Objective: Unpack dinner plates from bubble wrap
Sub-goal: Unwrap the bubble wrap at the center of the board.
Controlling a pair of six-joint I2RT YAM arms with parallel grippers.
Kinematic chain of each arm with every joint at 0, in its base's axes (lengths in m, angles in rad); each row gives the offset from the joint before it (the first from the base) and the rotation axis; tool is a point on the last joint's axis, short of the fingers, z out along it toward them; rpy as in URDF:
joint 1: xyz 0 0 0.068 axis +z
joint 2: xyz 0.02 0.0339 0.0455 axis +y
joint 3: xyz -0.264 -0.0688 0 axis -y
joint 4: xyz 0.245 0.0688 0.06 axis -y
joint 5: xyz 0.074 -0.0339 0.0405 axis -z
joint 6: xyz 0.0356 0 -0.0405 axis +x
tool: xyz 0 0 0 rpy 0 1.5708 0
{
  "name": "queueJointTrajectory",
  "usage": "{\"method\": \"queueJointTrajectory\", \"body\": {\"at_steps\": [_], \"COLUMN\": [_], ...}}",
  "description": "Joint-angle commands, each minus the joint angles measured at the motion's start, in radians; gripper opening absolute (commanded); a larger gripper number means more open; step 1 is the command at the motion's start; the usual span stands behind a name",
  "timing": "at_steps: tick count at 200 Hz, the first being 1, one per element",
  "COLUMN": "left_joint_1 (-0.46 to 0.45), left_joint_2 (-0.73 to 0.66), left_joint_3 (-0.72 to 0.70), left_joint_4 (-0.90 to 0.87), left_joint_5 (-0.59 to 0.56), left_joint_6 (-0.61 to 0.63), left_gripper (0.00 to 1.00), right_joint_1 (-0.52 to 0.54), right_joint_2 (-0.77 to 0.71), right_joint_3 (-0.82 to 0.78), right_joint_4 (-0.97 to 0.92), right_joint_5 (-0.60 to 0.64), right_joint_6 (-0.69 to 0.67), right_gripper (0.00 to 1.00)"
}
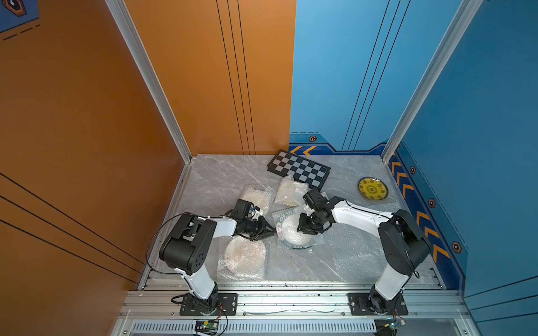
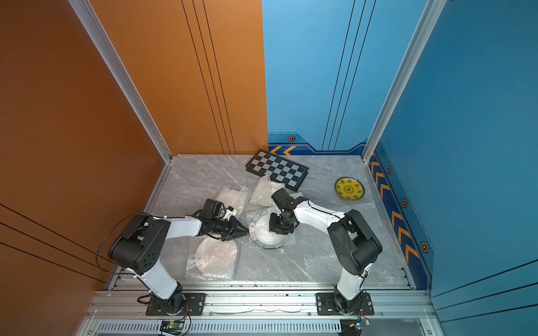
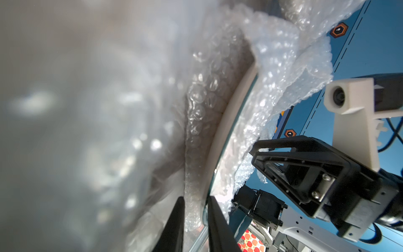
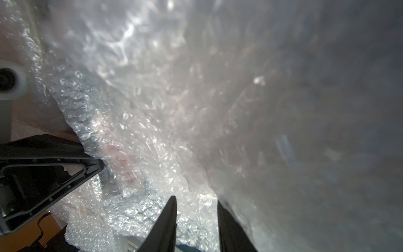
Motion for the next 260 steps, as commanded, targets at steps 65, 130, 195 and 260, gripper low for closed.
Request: {"method": "queueJointTrajectory", "body": {"at_steps": [65,130,195,260], "left_joint_1": [0.015,0.030,-0.017,0.044], "left_joint_2": [-0.018,-0.134,-0.177,-0.190], "left_joint_3": [-0.017,0.041,0.064,0.081], "left_joint_4": [-0.014,-0.015,-0.012,-0.404], "left_joint_5": [0.051,0.103,0.098,-0.008], "left_joint_6": [-0.013,-0.137,-0.219,0.108], "left_gripper": [0.00,0.00,0.00,0.71], "right_joint_1": [0.009,0.014,0.047,0.022], "right_joint_2": [0.018,0.032,0.047,0.035], "right_joint_3": [-0.005,-0.010,0.000,-0.042], "right_joint_4": [0.020,0.019,0.038,0.037], "right_joint_5": [0.023,0.050,0.048,0.047], "right_joint_6": [0.027,0.041,0.049,0.031], "right_gripper": [0.34,0.33,0.33,0.34]}}
